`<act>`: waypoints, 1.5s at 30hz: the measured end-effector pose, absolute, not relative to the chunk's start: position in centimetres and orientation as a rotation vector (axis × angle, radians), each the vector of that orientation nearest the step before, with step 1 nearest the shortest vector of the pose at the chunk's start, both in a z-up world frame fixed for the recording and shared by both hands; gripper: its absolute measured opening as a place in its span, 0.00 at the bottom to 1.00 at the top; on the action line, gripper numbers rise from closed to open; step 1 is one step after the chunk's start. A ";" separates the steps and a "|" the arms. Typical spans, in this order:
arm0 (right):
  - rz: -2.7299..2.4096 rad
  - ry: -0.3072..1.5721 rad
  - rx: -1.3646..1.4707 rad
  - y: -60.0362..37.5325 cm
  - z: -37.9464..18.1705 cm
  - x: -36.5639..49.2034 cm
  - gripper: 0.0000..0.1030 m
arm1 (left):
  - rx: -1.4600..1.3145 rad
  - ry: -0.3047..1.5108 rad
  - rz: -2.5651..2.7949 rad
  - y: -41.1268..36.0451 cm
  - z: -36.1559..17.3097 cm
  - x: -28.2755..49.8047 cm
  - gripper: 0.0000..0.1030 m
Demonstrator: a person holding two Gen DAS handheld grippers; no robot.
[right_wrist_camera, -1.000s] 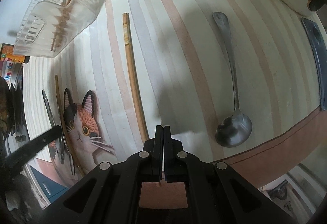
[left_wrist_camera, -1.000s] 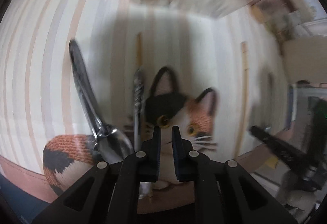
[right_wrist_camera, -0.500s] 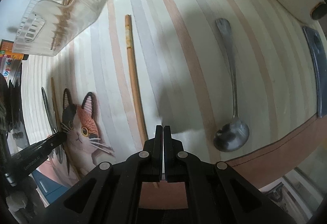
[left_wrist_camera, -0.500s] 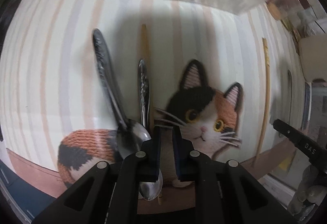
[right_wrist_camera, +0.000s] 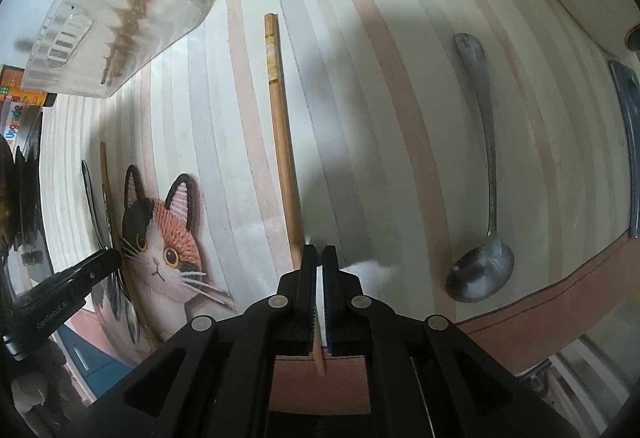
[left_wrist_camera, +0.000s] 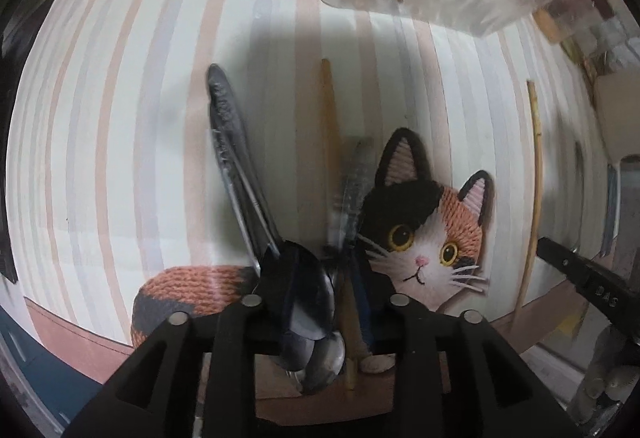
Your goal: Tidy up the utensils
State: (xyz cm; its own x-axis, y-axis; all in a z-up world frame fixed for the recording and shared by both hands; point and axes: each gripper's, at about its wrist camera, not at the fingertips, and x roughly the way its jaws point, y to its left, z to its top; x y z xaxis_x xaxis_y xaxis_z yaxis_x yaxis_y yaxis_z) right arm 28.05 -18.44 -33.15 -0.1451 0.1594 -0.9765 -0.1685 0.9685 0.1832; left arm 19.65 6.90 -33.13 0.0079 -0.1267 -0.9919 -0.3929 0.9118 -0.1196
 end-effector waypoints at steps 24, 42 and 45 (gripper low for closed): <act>0.292 1.659 0.085 -18.7 -33.1 27.5 0.05 | -0.389 1.523 0.148 3.9 -33.5 21.5 0.23; 0.355 1.628 -0.019 -16.9 -32.7 28.7 0.37 | -0.329 1.492 0.192 5.8 -33.6 20.7 0.12; 0.353 1.577 -0.163 -14.3 -32.6 28.5 0.33 | -0.302 1.491 0.223 4.7 -33.6 21.1 0.05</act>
